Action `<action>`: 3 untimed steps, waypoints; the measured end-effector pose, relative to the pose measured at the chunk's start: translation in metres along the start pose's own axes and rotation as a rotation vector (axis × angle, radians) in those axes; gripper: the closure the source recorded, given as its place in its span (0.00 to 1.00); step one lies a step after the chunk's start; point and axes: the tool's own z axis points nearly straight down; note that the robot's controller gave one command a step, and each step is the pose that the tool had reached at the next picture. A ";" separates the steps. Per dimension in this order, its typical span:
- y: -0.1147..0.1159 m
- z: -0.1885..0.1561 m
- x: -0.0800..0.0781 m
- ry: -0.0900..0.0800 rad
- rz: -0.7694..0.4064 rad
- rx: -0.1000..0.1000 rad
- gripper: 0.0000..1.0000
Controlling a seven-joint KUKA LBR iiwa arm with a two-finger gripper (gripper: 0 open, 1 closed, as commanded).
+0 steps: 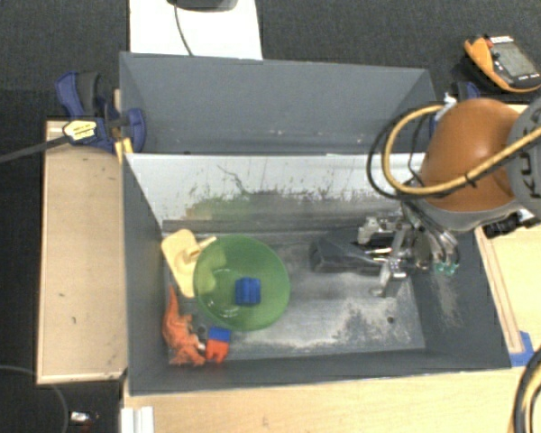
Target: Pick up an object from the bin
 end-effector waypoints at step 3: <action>-0.049 0.062 -0.037 -0.016 0.050 0.001 0.00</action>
Offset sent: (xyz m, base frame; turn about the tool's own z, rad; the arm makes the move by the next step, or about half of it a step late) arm 0.0362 -0.0311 -0.0858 0.4635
